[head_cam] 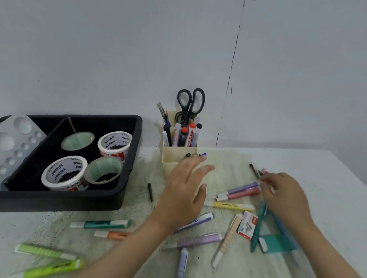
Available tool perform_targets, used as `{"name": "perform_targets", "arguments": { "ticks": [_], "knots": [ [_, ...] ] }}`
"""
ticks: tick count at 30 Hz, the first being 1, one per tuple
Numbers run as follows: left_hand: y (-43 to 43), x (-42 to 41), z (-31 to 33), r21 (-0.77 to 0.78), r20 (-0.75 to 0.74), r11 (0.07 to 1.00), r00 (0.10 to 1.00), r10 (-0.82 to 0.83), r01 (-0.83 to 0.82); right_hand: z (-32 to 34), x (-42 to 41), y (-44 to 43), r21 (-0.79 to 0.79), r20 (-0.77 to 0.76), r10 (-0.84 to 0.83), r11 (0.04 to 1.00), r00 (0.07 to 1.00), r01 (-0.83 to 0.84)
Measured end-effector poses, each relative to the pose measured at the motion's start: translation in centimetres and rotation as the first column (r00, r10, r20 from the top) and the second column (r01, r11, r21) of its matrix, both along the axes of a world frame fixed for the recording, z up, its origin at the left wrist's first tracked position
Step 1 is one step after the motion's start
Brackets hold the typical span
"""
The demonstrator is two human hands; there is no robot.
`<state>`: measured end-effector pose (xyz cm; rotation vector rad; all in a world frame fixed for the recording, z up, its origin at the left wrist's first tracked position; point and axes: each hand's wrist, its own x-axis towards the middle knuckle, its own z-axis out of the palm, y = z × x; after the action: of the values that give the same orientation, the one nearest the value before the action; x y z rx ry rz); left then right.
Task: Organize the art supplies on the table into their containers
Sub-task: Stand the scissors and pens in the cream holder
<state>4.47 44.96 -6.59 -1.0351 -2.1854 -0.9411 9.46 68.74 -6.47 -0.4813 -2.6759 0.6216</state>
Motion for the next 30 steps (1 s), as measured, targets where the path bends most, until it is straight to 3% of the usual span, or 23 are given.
{"name": "perform_targets", "arguments": {
  "ticks": [4, 7, 10, 12, 15, 18, 21, 23, 26, 28, 30],
  "knots": [
    [1.3, 1.3, -2.0, -0.142, 0.135, 0.972, 0.976, -0.168, 0.187, 0.4, 1.7, 3.6, 0.157, 0.214, -0.178, 0.977, 0.960, 0.146],
    [2.2, 1.5, -3.2, -0.194, 0.316, 0.951, 0.933, -0.173, 0.242, 0.5, 2.5, 4.8, 0.185, 0.340, -0.205, 0.971, 0.918, 0.148],
    [2.9, 1.4, -3.3, -0.176, 0.382, 0.959, 0.913, -0.142, 0.223, 0.2, 2.8, 5.3, 0.169, 0.360, -0.197, 0.975, 0.912, 0.144],
    [3.5, 1.4, -2.9, -0.153, 0.391, 0.967, 0.911, -0.131, 0.205, 0.4, 3.0, 5.6, 0.112, 0.279, -0.161, 0.985, 0.947, 0.134],
    [4.5, 1.7, -1.6, -0.106, 0.420, 0.981, 0.901, -0.106, 0.165, 2.0, 3.3, 5.1, -0.201, -0.061, -0.050, 0.979, 0.997, 0.037],
    [5.8, 2.0, 0.2, -0.046, 0.459, 0.981, 0.876, -0.146, 0.187, 4.7, 3.4, 3.5, -0.319, -0.359, -0.010, 0.941, 0.933, -0.112],
    [7.5, 2.6, 1.9, 0.042, 0.504, 0.975, 0.838, -0.210, 0.219, 6.9, 3.2, 2.1, -0.378, -0.451, 0.064, 0.890, 0.890, -0.256],
    [8.7, 3.2, 2.6, 0.156, 0.622, 0.958, 0.730, -0.285, 0.241, 7.7, 3.0, 1.6, -0.427, -0.397, 0.169, 0.836, 0.902, -0.344],
    [10.3, 3.5, 3.1, 0.357, 0.786, 0.909, 0.457, -0.417, 0.215, 7.3, 2.4, 1.3, -0.436, -0.287, 0.295, 0.807, 0.911, -0.398],
    [10.6, 3.4, 2.7, 0.405, 0.848, 0.906, 0.320, -0.422, 0.124, 6.3, 2.0, 1.7, -0.420, -0.239, 0.293, 0.828, 0.926, -0.371],
    [10.4, 3.4, 2.3, 0.432, 0.880, 0.902, 0.215, -0.425, 0.012, 4.8, 1.8, 2.9, -0.347, -0.107, 0.215, 0.907, 0.971, -0.239]
  ]
}}
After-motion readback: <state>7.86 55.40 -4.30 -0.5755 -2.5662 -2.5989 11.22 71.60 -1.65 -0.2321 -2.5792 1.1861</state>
